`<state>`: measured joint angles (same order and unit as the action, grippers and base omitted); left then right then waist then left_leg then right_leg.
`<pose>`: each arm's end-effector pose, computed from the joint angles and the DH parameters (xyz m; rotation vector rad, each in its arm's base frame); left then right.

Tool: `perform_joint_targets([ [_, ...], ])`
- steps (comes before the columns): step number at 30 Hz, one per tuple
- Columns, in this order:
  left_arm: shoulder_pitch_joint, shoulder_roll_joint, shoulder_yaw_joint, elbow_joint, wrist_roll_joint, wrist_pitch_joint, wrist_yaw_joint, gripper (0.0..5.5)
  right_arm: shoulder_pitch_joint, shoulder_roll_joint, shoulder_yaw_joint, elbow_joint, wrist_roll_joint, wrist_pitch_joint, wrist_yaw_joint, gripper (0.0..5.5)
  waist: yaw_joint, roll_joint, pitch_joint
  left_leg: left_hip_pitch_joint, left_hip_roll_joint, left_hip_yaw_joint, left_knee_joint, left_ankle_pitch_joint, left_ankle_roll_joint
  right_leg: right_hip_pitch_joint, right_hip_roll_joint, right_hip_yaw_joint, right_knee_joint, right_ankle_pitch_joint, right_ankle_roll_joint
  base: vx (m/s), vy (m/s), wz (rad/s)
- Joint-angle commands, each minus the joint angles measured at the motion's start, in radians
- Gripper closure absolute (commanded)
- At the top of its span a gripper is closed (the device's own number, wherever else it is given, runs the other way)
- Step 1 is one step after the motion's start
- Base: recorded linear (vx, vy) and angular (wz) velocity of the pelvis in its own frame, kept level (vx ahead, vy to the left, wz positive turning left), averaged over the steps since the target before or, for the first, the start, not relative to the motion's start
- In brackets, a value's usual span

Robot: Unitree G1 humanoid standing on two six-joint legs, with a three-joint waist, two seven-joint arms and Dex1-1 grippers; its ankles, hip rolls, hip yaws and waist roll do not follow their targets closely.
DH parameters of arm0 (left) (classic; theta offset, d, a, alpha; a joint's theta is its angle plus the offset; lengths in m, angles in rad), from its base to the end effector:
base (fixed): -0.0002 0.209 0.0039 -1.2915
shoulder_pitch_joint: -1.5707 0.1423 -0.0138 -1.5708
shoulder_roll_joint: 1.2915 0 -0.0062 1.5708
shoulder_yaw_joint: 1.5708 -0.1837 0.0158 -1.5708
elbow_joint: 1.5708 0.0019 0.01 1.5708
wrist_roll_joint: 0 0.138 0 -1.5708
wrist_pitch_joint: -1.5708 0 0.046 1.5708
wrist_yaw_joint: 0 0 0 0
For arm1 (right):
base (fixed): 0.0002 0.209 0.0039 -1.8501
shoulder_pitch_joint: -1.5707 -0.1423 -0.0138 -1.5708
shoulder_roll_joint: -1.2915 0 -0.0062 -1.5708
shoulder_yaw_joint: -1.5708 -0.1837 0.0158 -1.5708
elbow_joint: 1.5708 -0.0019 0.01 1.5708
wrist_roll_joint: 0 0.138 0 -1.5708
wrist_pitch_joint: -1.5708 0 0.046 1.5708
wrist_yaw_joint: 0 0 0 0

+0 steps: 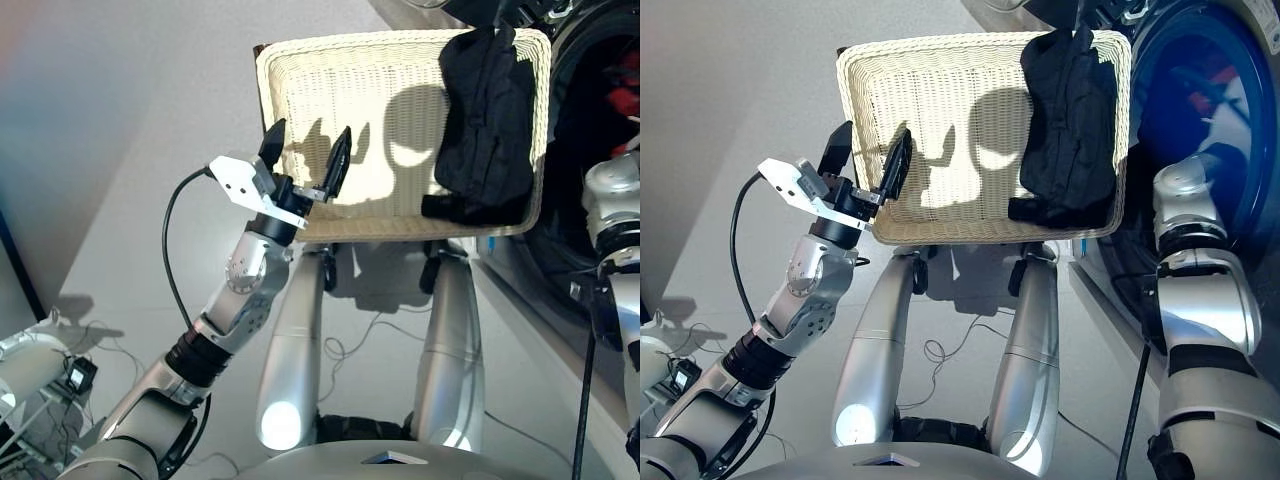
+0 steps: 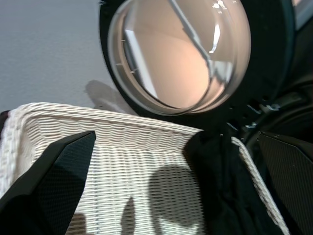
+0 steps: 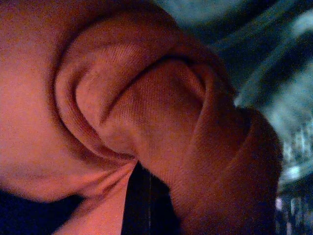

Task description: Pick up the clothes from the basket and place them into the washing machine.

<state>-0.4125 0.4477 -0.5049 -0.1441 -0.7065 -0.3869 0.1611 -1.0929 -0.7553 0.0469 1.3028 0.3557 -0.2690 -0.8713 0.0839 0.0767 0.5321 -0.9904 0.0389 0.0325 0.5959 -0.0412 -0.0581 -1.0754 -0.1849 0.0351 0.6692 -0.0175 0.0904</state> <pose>0.2371 0.1152 0.1450 -0.3480 -0.5537 -0.4678 0.3261 -0.3285 0.2066 -0.1117 -0.2766 -1.3155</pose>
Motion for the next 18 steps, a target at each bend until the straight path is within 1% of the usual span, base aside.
perform_joint_targets([
  [1,0.024,0.021,0.049,-0.125,-0.001,-0.034,0.015,0.0,-0.044,-0.155,-0.001,0.017,0.136,-0.055,-0.056,5.5,-0.007,0.002,-0.023,0.013,0.016,0.028,0.077,-0.074,-0.014,0.046,0.013,0.039,0.026,-0.035,0.04,0.0,0.0,0.0],
  [4,0.029,0.035,0.059,-0.134,-0.011,-0.031,0.025,0.0,-0.068,-0.205,-0.022,0.087,0.249,-0.052,-0.051,5.5,-0.012,-0.001,-0.029,0.01,0.016,0.028,0.075,-0.076,-0.015,0.043,0.012,0.04,0.024,-0.032,0.042,0.0,0.0,0.0],
  [10,0.028,0.041,0.064,-0.143,-0.015,-0.037,0.041,0.0,-0.066,-0.191,0.011,0.068,0.249,-0.057,-0.045,5.5,-0.015,-0.004,-0.03,0.011,0.018,0.034,0.069,-0.074,-0.013,0.043,0.011,0.043,0.016,-0.027,0.042,0.0,0.0,0.0],
  [11,0.019,0.038,0.061,-0.142,-0.012,-0.039,0.044,0.0,-0.069,-0.174,0.013,0.051,0.257,-0.069,-0.033,3.43,-0.015,-0.004,-0.027,0.013,0.016,0.036,0.067,-0.074,-0.011,0.045,0.012,0.044,0.015,-0.026,0.042,0.0,0.0,0.0],
  [12,0.016,0.035,0.059,-0.139,-0.012,-0.042,0.045,0.0,-0.069,-0.163,0.014,0.042,0.263,-0.073,-0.023,0.0,-0.014,-0.004,-0.026,0.014,0.016,0.037,0.065,-0.074,-0.01,0.046,0.012,0.044,0.014,-0.026,0.043,0.0,0.0,0.0],
  [16,0.007,0.029,0.055,-0.135,-0.008,-0.045,0.047,0.0,-0.067,-0.133,0.022,0.009,0.25,-0.088,-0.021,0.0,-0.016,-0.003,-0.023,0.021,0.017,0.038,0.061,-0.071,-0.01,0.052,0.011,0.044,0.009,-0.025,0.043,0.0,0.0,0.0],
  [17,-0.001,0.023,0.056,-0.132,-0.004,-0.048,0.05,0.0,-0.061,-0.103,0.028,-0.022,0.246,-0.103,-0.003,0.0,-0.018,-0.002,-0.02,0.027,0.017,0.041,0.057,-0.072,-0.008,0.056,0.012,0.045,0.004,-0.023,0.042,0.0,0.0,0.0],
  [18,0.0,0.02,0.057,-0.128,-0.003,-0.05,0.051,0.0,-0.053,-0.087,0.031,-0.037,0.234,-0.102,-0.003,0.0,-0.019,-0.004,-0.018,0.033,0.015,0.043,0.054,-0.072,-0.008,0.061,0.012,0.045,0.002,-0.022,0.042,0.0,0.0,0.0],
])
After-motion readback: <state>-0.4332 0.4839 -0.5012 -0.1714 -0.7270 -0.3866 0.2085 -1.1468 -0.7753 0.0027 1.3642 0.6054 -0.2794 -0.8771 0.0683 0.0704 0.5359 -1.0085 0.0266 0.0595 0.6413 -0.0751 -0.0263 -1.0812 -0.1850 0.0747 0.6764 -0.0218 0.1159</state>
